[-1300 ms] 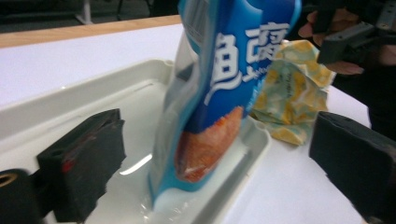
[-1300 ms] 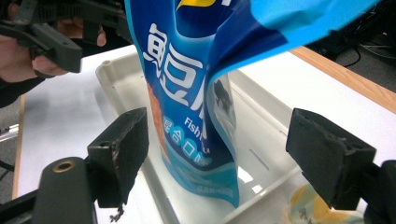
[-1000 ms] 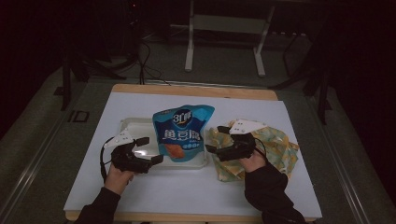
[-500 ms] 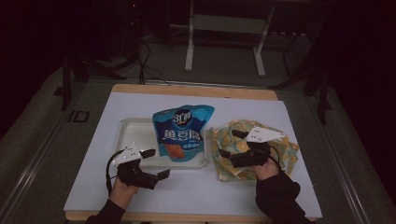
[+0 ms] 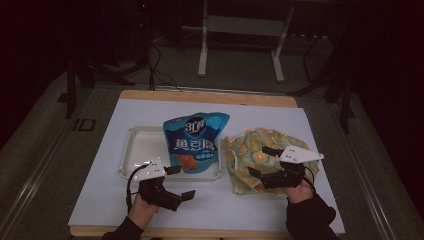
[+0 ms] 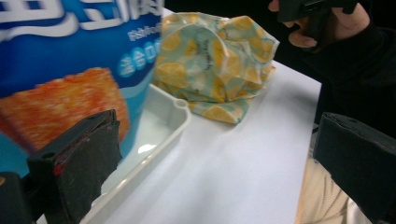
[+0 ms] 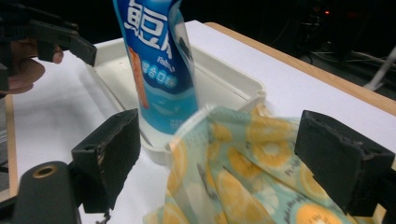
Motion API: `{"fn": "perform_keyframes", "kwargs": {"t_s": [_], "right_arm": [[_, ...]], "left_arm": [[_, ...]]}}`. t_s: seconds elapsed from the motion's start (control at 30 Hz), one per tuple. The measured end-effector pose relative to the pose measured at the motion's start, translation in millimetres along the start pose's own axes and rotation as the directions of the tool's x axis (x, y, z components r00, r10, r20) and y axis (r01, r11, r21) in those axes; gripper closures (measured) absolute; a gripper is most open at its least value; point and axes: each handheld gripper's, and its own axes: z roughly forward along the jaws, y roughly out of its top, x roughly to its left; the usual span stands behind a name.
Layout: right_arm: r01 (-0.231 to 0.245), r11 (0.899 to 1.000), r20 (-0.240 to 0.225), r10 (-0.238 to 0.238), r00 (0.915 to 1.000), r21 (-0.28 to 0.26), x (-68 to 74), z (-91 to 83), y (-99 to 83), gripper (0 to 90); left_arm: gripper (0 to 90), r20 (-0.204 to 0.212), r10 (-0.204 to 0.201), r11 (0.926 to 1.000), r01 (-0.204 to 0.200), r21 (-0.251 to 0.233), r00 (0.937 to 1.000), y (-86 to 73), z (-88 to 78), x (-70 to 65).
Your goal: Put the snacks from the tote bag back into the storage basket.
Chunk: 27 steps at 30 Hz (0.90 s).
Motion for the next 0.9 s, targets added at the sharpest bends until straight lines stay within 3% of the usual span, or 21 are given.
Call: {"fn": "perform_keyframes", "kwargs": {"t_s": [0.23,0.37,0.5,0.7,0.9], "right_arm": [[-0.007,1.0,0.02,0.007,0.9998,0.002,-1.4,-18.3,-13.4,14.1],[0.003,1.0,0.055,-0.003,0.9985,-0.015,-0.6,-28.5,-25.0,14.2],[-0.012,1.0,0.067,0.013,0.9977,-0.006,-1.4,-37.4,-33.9,14.2],[-0.04,0.999,0.091,0.04,0.9951,-0.009,-3.2,-48.6,-44.7,14.2],[-0.038,0.999,0.129,0.039,0.9908,-0.016,-1.2,-57.7,-54.5,14.2]], "left_arm": [[1.3,0.033,0.019,0.9994,-0.02,0.027,0.9993,-0.4,13.9,-6.8],[1.4,0.054,0.026,0.9987,-0.028,0.043,0.9982,-0.6,20.3,-9.0],[1.3,0.058,0.047,0.9968,-0.051,0.061,0.9972,-1.4,26.9,-12.5],[1.4,0.073,0.051,0.9955,-0.057,0.075,0.996,-2.3,35.5,-12.9],[1.4,0.085,0.051,0.9945,-0.059,0.087,0.9951,-3.4,43.2,-11.6]]}}
